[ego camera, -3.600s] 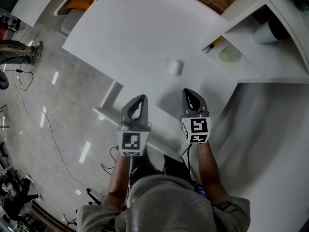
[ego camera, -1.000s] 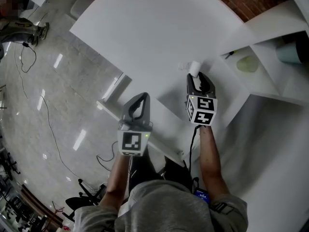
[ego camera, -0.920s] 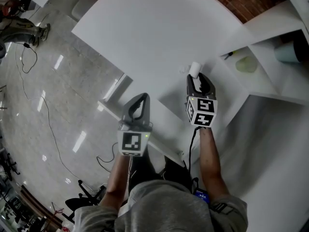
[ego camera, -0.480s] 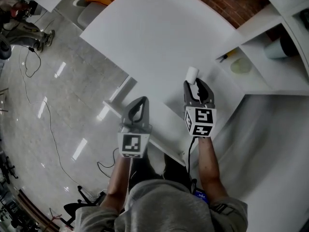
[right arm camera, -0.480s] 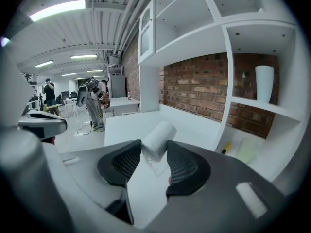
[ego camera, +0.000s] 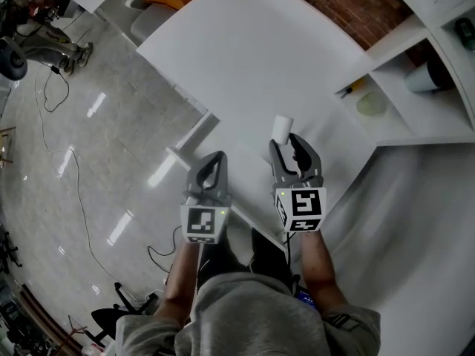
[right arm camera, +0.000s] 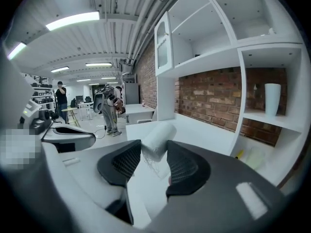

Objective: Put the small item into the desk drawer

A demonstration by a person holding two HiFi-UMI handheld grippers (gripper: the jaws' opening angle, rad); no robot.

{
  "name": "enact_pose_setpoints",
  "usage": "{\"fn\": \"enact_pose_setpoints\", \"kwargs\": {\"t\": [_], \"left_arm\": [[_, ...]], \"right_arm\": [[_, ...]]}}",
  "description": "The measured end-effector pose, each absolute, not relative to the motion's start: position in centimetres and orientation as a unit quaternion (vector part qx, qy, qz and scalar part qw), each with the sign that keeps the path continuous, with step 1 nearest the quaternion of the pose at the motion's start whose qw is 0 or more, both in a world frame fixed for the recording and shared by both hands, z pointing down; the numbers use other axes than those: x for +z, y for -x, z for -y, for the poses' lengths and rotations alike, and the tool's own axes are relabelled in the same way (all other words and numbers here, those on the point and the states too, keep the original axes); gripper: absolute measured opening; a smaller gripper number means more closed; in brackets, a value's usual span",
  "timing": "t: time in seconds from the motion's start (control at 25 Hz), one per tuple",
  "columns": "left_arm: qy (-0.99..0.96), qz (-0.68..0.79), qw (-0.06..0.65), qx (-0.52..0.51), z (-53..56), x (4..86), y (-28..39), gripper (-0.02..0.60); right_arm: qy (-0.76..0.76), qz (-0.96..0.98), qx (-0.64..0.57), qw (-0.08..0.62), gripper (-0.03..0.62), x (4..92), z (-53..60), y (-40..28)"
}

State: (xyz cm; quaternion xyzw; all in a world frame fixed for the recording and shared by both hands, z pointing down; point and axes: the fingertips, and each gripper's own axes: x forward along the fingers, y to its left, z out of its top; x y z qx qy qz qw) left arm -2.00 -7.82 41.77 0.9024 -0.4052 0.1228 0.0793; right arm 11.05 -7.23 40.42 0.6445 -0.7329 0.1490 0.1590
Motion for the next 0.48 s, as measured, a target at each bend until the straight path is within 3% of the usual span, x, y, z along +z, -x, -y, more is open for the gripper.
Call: {"fn": "enact_pose_setpoints", "kwargs": {"t": [0.48], "left_arm": [[-0.881, 0.444, 0.096, 0.133, 7.0, 43.3, 6.6, 0.012]], "right_arm": [[-0.569, 0.788, 0.152, 0.180, 0.173, 42.6, 5.9, -3.0]]}}
